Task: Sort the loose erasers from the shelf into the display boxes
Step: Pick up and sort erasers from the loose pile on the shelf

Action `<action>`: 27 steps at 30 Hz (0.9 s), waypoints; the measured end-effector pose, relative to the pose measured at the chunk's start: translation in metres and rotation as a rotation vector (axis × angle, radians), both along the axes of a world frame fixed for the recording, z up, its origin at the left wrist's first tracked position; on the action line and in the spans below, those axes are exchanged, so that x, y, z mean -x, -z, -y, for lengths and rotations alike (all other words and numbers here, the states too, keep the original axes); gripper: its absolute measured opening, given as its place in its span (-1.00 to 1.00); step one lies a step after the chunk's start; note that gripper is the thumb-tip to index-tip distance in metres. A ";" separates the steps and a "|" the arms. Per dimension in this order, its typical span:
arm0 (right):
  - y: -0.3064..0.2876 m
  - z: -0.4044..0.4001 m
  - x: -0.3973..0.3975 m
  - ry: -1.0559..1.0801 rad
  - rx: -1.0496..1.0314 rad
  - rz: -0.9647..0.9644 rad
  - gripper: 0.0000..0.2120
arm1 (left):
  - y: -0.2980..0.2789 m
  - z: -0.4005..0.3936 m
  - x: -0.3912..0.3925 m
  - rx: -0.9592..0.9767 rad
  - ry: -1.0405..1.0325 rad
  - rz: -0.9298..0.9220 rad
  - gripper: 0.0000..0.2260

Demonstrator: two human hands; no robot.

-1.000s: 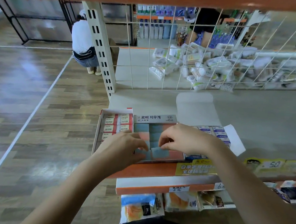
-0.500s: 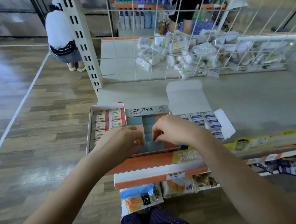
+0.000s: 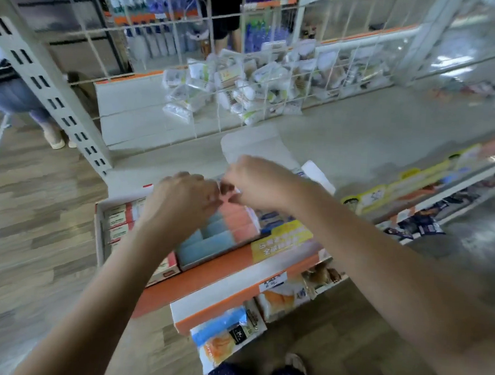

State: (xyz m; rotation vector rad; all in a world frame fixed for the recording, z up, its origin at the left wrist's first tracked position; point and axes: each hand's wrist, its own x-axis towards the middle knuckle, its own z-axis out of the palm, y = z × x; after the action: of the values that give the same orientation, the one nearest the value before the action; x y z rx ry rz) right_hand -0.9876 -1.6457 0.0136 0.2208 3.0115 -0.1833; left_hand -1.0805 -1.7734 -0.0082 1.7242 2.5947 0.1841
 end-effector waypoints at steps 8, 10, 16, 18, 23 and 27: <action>-0.015 -0.136 -0.115 0.253 -0.087 -0.150 -0.63 | -0.017 -0.158 -0.080 0.047 0.104 -0.132 -0.62; -0.012 -0.172 -0.158 0.333 -0.083 -0.129 -0.61 | -0.019 -0.204 -0.122 0.041 0.145 -0.122 -0.59; -0.001 -0.274 -0.285 0.567 -0.059 -0.140 -0.56 | -0.012 -0.329 -0.242 -0.040 0.278 -0.075 -0.60; 0.004 -0.308 -0.317 0.626 -0.035 -0.149 -0.57 | -0.008 -0.368 -0.273 -0.084 0.330 -0.092 -0.63; 0.015 -0.401 -0.371 0.729 -0.022 -0.133 -0.56 | 0.004 -0.465 -0.323 -0.097 0.430 -0.098 -0.65; 0.032 -0.483 -0.394 0.809 0.015 -0.078 -0.55 | 0.020 -0.551 -0.333 -0.044 0.443 -0.083 -0.64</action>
State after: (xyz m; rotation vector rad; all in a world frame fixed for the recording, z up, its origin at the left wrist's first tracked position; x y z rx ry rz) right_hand -0.5941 -1.1629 -0.0183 1.4367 2.7971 -0.2794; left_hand -0.7476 -1.2220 -0.0287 2.3072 2.1931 0.1613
